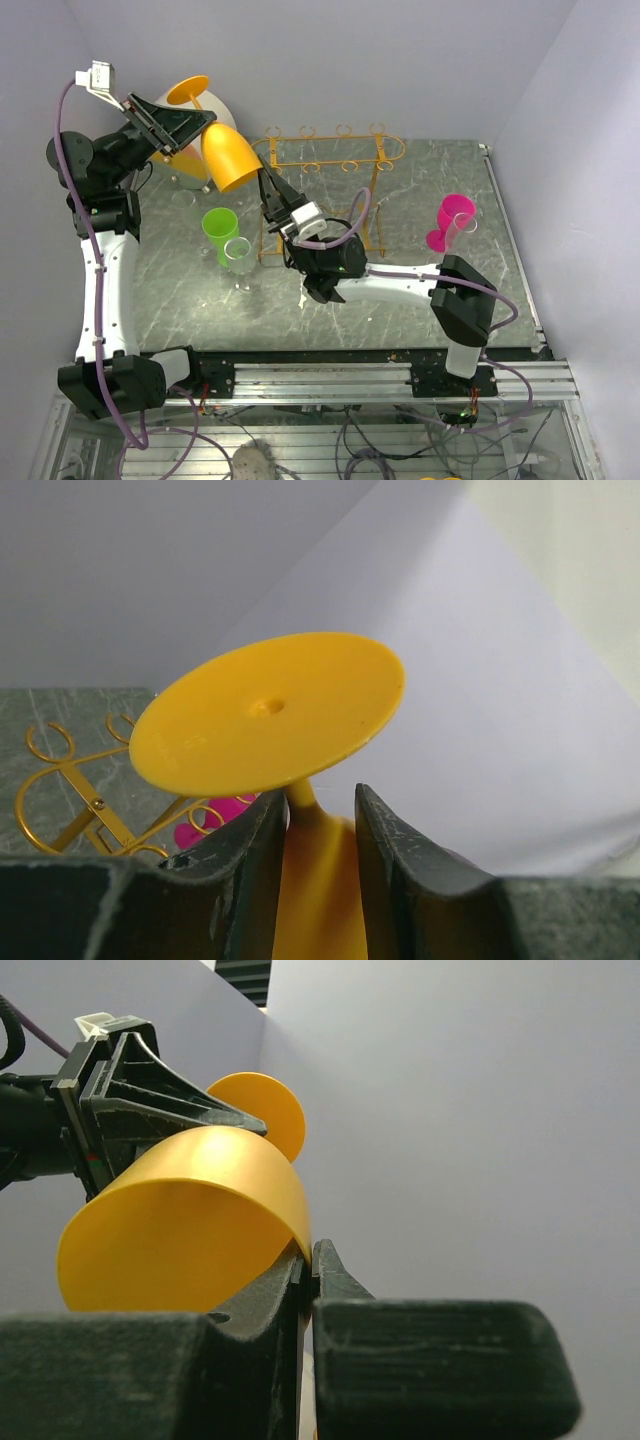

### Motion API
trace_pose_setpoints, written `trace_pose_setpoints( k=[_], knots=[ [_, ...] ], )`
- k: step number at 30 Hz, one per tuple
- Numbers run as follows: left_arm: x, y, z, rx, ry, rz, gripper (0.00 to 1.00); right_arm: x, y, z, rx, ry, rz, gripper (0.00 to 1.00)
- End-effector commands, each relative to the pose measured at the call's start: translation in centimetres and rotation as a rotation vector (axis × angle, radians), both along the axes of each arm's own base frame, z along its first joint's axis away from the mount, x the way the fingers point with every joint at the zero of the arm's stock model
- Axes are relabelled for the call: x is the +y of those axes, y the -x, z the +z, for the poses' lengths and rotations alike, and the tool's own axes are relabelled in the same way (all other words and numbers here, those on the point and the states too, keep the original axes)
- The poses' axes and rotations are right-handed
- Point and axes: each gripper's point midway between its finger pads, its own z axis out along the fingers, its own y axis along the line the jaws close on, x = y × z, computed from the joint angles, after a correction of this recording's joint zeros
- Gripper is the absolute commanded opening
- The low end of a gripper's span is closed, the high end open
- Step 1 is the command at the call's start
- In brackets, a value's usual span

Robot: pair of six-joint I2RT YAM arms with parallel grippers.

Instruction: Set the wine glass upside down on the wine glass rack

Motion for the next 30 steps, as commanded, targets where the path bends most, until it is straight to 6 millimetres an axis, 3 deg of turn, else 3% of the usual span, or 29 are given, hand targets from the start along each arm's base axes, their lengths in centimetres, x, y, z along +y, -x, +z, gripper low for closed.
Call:
trace_pose_setpoints(
  k=[1, 16, 25, 28, 30],
  knots=[
    [-0.3, 1.0, 0.7, 0.274, 0.170, -0.092, 0.40, -1.4, 0.2, 1.2, -0.027, -0.100, -0.047, 0.00],
    [-0.1, 0.5, 0.2, 0.287, 0.169, -0.075, 0.51, -0.8, -0.1, 0.2, -0.021, -0.102, -0.088, 0.00],
    [-0.2, 0.9, 1.0, 0.246, 0.164, -0.078, 0.29, 0.2, -0.2, -0.5, -0.018, -0.095, -0.118, 0.00],
    [-0.2, 1.2, 1.6, 0.200, 0.145, -0.075, 0.08, 0.2, -0.1, -0.4, -0.013, -0.108, -0.107, 0.00],
    [-0.1, 0.9, 1.5, 0.168, 0.090, -0.049, 0.07, -0.2, 0.1, -0.2, -0.006, -0.129, -0.098, 0.10]
  ],
)
